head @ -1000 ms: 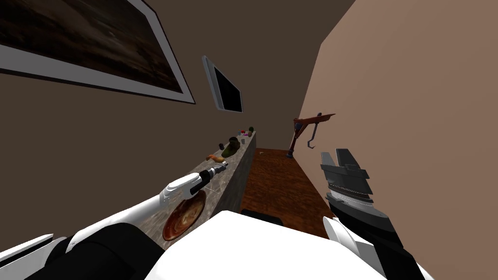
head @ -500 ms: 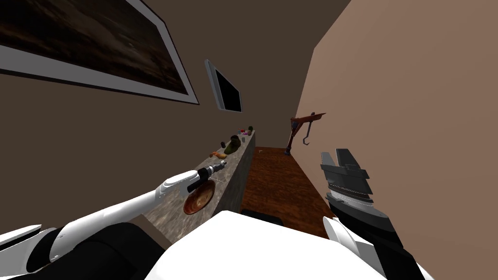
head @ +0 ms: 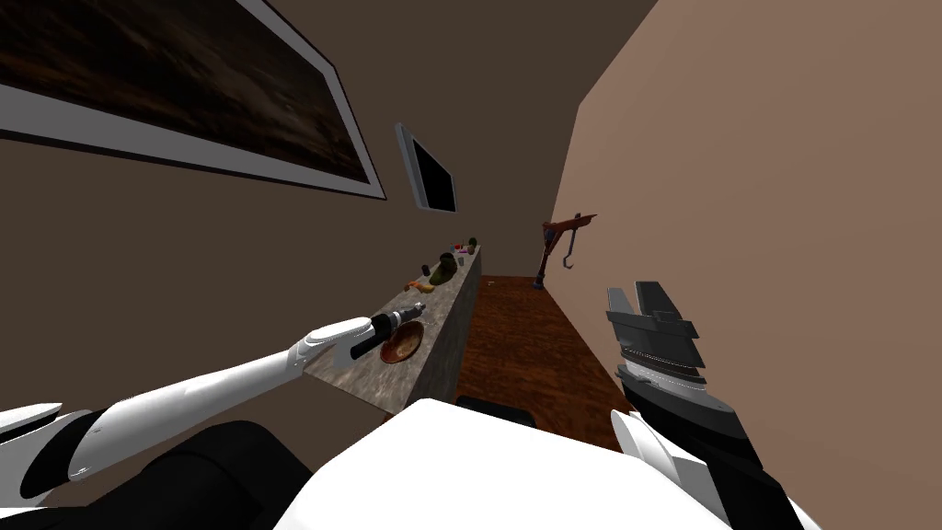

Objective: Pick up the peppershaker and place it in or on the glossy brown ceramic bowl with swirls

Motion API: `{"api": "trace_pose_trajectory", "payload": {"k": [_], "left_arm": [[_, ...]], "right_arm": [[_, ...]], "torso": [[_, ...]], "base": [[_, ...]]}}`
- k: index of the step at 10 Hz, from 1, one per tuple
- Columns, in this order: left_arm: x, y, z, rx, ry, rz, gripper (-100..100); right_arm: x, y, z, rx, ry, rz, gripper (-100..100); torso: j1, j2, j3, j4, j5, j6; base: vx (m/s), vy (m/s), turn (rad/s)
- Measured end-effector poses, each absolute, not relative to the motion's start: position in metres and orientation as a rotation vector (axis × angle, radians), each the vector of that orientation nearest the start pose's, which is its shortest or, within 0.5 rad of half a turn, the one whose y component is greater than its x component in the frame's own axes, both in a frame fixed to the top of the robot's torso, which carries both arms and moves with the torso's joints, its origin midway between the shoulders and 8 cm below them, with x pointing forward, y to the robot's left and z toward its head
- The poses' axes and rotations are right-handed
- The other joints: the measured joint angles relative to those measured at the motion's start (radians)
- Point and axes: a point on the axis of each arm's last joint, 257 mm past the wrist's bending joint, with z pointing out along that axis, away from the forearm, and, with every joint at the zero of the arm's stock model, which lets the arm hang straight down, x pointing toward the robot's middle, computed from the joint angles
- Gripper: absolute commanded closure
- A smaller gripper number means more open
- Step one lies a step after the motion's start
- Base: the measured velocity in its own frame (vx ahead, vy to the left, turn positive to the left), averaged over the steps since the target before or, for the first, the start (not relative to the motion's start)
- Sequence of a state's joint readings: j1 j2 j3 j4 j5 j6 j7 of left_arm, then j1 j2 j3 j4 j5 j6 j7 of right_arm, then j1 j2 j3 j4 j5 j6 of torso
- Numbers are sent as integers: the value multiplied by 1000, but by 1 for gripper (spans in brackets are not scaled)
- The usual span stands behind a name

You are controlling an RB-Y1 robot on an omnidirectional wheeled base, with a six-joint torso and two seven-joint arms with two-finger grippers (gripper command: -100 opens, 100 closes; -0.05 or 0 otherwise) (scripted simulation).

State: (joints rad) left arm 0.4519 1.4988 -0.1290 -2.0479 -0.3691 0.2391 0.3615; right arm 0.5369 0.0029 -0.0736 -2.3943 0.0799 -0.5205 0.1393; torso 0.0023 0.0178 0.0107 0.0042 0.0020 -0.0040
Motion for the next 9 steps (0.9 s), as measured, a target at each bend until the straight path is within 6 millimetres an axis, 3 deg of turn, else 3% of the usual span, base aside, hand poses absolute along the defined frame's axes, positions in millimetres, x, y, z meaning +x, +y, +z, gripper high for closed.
{"api": "trace_pose_trajectory", "payload": {"k": [6, 7, 9], "left_arm": [[425, 426, -171, -230, 2048, -214, 100], [425, 427, -171, -237, 2049, -215, -100], [425, 427, -171, -237, 2049, -215, -100]], "right_arm": [[311, -287, 67, 467, 616, 1053, 0], [311, -288, 67, 467, 616, 1053, 0], [311, -288, 67, 467, 616, 1053, 0]], "torso": [[1, -6, -3, -1, 0, 0], [0, -11, -6, -2, 0, 0], [-1, -16, -9, -4, 0, 0]], "base": [[-151, 35, -35], [-14, 3, 4], [-3, 1, 0]]}}
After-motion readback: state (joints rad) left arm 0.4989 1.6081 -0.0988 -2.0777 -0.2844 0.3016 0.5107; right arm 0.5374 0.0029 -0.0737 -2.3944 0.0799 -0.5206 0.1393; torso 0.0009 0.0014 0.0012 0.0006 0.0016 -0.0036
